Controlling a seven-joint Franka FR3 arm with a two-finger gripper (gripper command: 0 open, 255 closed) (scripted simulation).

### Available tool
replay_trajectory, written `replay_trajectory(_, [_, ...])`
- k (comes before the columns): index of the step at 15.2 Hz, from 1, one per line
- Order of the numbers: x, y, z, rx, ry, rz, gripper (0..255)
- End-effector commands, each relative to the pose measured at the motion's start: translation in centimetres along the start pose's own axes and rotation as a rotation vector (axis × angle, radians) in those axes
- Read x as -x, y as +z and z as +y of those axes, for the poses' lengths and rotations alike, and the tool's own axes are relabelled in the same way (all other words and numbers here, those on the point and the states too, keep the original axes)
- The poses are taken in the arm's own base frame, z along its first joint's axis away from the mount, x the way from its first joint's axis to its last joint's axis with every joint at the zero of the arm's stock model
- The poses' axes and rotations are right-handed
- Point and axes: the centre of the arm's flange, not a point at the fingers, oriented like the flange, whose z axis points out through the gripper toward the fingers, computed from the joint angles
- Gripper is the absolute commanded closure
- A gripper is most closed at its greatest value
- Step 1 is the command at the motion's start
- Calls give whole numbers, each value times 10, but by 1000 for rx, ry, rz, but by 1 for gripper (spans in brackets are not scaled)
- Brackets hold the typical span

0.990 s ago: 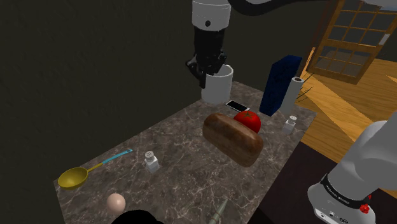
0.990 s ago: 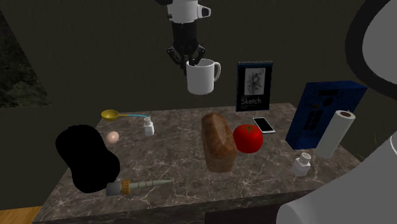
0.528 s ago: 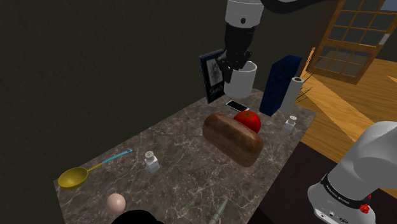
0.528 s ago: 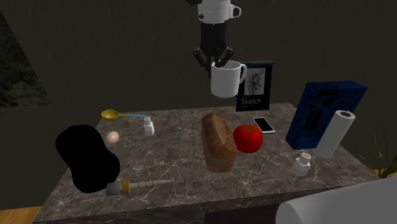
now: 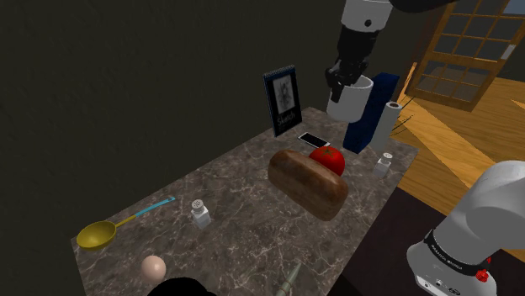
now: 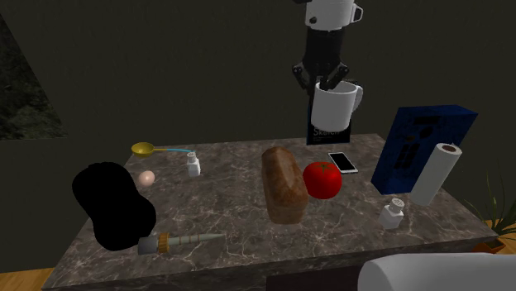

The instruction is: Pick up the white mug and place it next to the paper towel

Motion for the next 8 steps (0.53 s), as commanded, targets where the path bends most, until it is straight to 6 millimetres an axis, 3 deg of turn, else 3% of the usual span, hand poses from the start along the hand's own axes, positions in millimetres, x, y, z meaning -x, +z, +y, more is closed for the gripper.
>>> replay_trajectory(1, [7, 2, 27, -1, -2, 0, 255])
replay_trajectory(8, [28, 2, 117, -1, -2, 0, 255])
